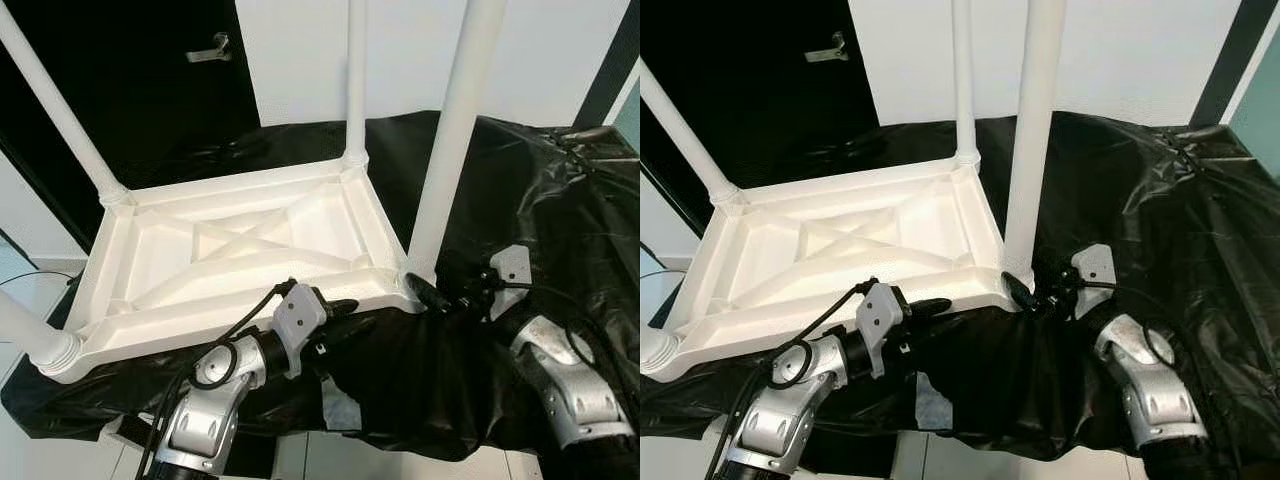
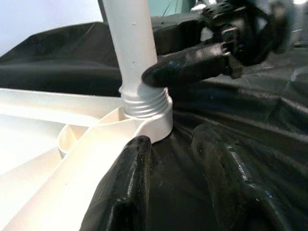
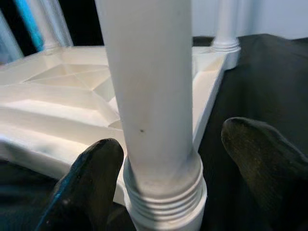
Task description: Building children table
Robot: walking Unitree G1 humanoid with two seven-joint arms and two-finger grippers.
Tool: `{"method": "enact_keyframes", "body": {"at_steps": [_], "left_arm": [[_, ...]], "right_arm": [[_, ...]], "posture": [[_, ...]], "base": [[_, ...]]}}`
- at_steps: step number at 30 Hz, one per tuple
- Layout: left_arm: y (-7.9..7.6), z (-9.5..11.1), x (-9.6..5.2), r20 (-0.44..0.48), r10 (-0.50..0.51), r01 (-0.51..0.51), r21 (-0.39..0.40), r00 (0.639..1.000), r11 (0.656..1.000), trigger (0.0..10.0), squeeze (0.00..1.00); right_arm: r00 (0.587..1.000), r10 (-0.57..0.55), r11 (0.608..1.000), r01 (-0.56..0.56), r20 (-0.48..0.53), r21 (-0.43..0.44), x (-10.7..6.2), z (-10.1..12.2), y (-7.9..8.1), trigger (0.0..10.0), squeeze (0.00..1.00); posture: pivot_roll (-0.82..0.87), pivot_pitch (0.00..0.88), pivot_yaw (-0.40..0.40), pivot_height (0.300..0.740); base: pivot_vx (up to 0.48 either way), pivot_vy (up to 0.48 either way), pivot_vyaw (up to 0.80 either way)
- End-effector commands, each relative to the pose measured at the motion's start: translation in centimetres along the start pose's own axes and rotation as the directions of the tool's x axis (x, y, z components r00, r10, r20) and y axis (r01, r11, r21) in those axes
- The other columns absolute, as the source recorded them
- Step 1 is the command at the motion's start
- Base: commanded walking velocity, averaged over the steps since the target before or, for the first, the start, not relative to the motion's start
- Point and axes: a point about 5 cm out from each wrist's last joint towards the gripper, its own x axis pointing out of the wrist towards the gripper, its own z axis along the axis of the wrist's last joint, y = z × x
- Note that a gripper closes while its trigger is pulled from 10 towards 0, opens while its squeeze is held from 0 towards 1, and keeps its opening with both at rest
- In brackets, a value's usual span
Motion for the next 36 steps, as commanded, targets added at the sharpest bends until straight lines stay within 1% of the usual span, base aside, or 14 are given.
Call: {"method": "enact_keyframes", "body": {"at_steps": [1,3,9,10,11,12,18,22,23,24,28,31,34,36], "left_arm": [[0.4,0.1,0.0,0.0,0.116,-0.116,0.019,0.993,0.993,10.0,0.0],[0.2,0.1,0.2,0.002,0.114,-0.114,0.025,0.994,0.993,10.0,0.0],[0.1,0.1,0.3,0.004,0.115,-0.115,0.031,0.993,0.993,10.0,0.0],[0.2,0.1,0.4,0.006,0.116,-0.116,0.033,0.993,0.993,10.0,0.0],[0.2,0.1,0.4,0.006,0.116,-0.116,0.033,0.993,0.993,10.0,0.0],[0.2,0.3,0.5,0.01,0.115,-0.115,0.037,0.993,0.993,10.0,0.0],[0.3,0.4,0.7,0.015,0.112,-0.113,0.049,0.994,0.992,10.0,0.0],[0.5,0.3,0.7,0.017,0.118,-0.119,0.052,0.993,0.992,10.0,0.0],[0.5,0.3,0.8,0.015,0.121,-0.122,0.055,0.992,0.991,10.0,0.0],[0.4,0.3,0.8,0.015,0.123,-0.124,0.056,0.992,0.991,10.0,0.0],[0.3,0.3,0.8,0.016,0.126,-0.127,0.052,0.992,0.991,10.0,0.0],[0.2,0.2,0.6,0.013,0.13,-0.13,0.046,0.991,0.99,10.0,0.0],[0.2,0.2,0.6,0.011,0.131,-0.131,0.045,0.991,0.99,10.0,0.0],[0.4,0.1,0.6,0.003,0.129,-0.129,0.047,0.992,0.99,10.0,0.0]], "right_arm": [[0.999,0.045,0.999,-0.045,-0.015,-0.002,0.5,-0.2,0.1,10.0,0.0],[0.994,0.107,0.994,-0.108,-0.033,-0.032,1.8,-0.1,-0.2,10.0,0.0],[0.985,0.167,0.984,-0.169,-0.039,-0.051,3.1,0.1,0.0,10.0,0.0],[0.982,0.185,0.981,-0.187,-0.042,-0.057,3.4,0.0,0.1,9.1,0.0],[0.982,0.185,0.981,-0.187,-0.042,-0.057,3.4,0.0,0.1,9.1,0.0],[0.979,0.199,0.978,-0.201,-0.044,-0.059,3.6,0.0,0.2,0.0,0.0],[0.975,0.218,0.974,-0.221,-0.043,-0.056,3.7,-0.1,0.2,0.0,0.0],[0.988,0.151,0.987,-0.153,-0.043,-0.04,3.4,-0.5,0.5,0.0,0.0],[0.991,0.125,0.992,-0.126,-0.042,-0.031,3.4,-0.7,0.8,4.4,0.0],[0.995,0.094,0.995,-0.095,-0.039,-0.035,3.4,-0.9,1.0,10.0,0.0],[0.998,0.044,0.999,-0.045,-0.035,-0.028,3.5,-1.0,1.2,10.0,0.0],[0.995,-0.094,0.995,0.093,-0.028,-0.037,3.7,-1.1,1.7,10.0,0.0],[0.99,-0.141,0.989,0.14,-0.023,-0.039,3.8,-1.1,2.0,10.0,0.0],[0.945,-0.327,0.945,0.327,-0.03,0.004,4.2,-1.1,2.5,10.0,0.0]], "posture": [[0.02,0.0,0.034,0.74],[0.02,0.0,0.026,0.74],[0.03,0.0,0.02,0.74],[0.03,0.0,0.021,0.74],[0.03,0.0,0.021,0.74],[0.03,0.0,0.018,0.74],[0.03,0.0,0.013,0.74],[0.03,0.0,0.004,0.74],[0.04,0.0,0.001,0.74],[0.04,0.0,-0.002,0.74],[0.04,0.0,-0.002,0.74],[0.04,0.0,0.004,0.74],[0.04,0.0,0.004,0.74],[0.01,0.0,0.019,0.74]], "base": [[0.0,0.0,0.0],[0.0,0.0,0.0],[0.0,0.0,0.0],[0.0,0.0,0.0],[0.0,0.0,0.0],[0.0,0.0,0.0],[0.0,0.0,0.0],[0.0,0.0,0.0],[0.0,0.0,0.0],[0.0,0.0,0.0],[0.0,0.0,0.0],[0.0,0.0,0.0],[0.0,0.0,0.0],[0.0,0.0,0.0]]}}
